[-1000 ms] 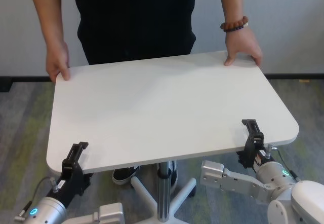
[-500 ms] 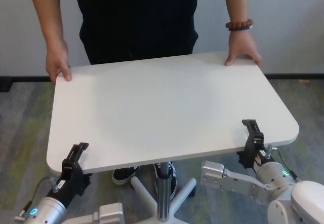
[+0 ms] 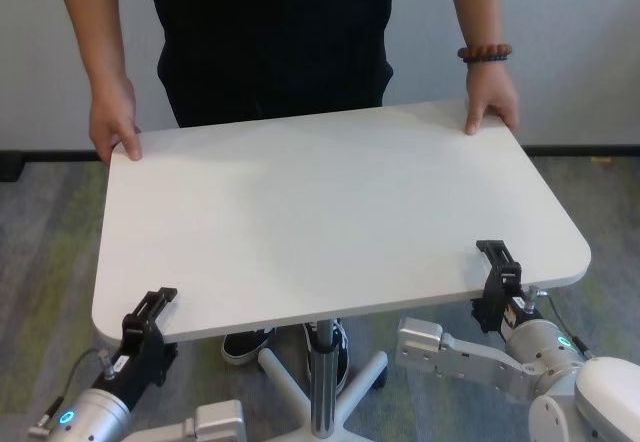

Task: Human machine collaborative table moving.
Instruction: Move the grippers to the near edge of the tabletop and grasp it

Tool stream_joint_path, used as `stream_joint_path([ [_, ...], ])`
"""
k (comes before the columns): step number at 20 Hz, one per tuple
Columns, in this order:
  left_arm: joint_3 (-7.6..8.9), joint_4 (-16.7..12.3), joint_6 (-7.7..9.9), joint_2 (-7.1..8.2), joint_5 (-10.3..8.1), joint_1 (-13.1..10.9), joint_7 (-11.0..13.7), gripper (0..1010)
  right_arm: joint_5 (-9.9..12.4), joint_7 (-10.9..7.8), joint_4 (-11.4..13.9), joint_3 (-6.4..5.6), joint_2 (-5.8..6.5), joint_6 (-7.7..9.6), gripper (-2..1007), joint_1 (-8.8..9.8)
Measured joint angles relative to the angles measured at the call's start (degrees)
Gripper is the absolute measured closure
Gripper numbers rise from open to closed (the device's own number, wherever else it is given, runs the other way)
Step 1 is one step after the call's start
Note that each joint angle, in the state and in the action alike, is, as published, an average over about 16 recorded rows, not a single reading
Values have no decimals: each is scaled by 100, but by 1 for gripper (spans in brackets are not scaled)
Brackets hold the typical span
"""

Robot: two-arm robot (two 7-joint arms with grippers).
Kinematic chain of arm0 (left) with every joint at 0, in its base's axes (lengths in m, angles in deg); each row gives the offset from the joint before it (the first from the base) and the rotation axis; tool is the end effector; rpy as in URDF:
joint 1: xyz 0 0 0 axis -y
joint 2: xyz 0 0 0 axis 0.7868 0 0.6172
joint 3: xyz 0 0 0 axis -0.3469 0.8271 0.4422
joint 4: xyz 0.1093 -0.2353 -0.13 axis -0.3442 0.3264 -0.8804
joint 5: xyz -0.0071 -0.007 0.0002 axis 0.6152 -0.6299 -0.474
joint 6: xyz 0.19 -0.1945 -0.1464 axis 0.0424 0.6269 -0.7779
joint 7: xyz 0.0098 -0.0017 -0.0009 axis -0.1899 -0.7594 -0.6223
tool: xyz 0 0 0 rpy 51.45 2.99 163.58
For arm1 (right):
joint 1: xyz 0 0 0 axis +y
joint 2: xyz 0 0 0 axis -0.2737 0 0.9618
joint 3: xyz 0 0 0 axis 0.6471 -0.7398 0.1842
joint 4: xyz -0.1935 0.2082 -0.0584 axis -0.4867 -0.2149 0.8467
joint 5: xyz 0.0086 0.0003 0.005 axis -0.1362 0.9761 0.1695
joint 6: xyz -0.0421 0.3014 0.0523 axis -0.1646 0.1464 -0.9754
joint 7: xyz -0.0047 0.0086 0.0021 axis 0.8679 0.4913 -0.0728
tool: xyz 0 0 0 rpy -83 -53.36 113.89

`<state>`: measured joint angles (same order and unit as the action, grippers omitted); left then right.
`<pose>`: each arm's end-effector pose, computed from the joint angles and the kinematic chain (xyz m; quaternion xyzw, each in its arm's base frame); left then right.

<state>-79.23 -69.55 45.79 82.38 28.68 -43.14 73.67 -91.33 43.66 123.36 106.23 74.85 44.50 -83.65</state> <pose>0.2680 0.0151 -0.3606 0.4491 -0.4787 0.3983 0.6408 0.3279 0.0114 -0.3299 -0.5493 -0.4088 -0.4069 0.6047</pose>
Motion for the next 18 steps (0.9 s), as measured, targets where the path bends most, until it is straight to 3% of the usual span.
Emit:
stream_joint_path([
  [9, 0, 0, 0, 0, 1, 0, 1, 593, -1, 1, 4, 4, 3, 3, 455, 0],
  [18, 0, 0, 0, 0, 1, 0, 1, 707, -3, 5, 7, 5, 6, 5, 663, 0],
])
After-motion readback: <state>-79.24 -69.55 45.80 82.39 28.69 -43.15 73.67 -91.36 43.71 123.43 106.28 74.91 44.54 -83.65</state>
